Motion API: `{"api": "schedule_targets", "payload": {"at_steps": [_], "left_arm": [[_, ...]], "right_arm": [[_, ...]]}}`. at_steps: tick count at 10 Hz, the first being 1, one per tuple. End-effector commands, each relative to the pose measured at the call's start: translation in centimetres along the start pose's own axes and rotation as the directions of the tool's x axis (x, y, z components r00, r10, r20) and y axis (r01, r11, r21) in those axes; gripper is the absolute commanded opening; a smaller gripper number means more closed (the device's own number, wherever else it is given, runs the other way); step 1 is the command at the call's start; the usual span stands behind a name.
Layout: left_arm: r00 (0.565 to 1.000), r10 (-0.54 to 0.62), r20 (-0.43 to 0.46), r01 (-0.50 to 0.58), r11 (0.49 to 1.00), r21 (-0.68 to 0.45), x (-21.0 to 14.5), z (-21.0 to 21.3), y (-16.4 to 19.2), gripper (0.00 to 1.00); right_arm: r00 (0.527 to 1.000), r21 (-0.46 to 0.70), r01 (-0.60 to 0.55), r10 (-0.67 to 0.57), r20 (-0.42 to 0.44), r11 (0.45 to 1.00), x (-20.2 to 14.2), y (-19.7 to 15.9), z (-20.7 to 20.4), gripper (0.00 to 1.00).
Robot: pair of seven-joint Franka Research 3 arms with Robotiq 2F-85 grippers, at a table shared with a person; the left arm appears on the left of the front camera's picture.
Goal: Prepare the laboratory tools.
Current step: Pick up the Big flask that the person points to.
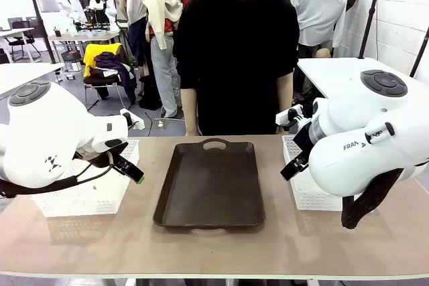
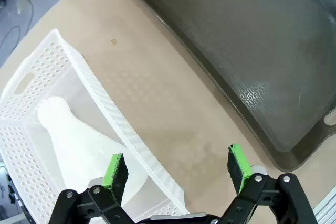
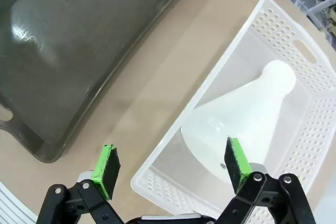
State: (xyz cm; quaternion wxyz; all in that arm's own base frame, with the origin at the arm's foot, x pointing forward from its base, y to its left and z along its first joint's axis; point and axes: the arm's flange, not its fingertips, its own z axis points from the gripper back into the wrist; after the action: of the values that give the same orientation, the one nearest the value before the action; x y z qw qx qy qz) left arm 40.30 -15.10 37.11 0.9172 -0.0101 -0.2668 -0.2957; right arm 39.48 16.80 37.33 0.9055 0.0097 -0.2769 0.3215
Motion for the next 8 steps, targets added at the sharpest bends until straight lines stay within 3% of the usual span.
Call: {"api": "schedule_targets", "payload": {"at_steps": [1,8], "left_arm": [[1.0,0.0,0.0,0.0,1.0,0.0,0.0,0.01,0.0,1.0],[1.0,0.0,0.0,0.0,1.0,0.0,0.0,0.01,0.0,1.0]], "right_arm": [[1.0,0.0,0.0,0.0,0.0,1.0,0.0,0.0,0.0,1.0],[1.0,0.0,0.0,0.0,0.0,1.0,0.0,0.0,0.0,1.0]]}}
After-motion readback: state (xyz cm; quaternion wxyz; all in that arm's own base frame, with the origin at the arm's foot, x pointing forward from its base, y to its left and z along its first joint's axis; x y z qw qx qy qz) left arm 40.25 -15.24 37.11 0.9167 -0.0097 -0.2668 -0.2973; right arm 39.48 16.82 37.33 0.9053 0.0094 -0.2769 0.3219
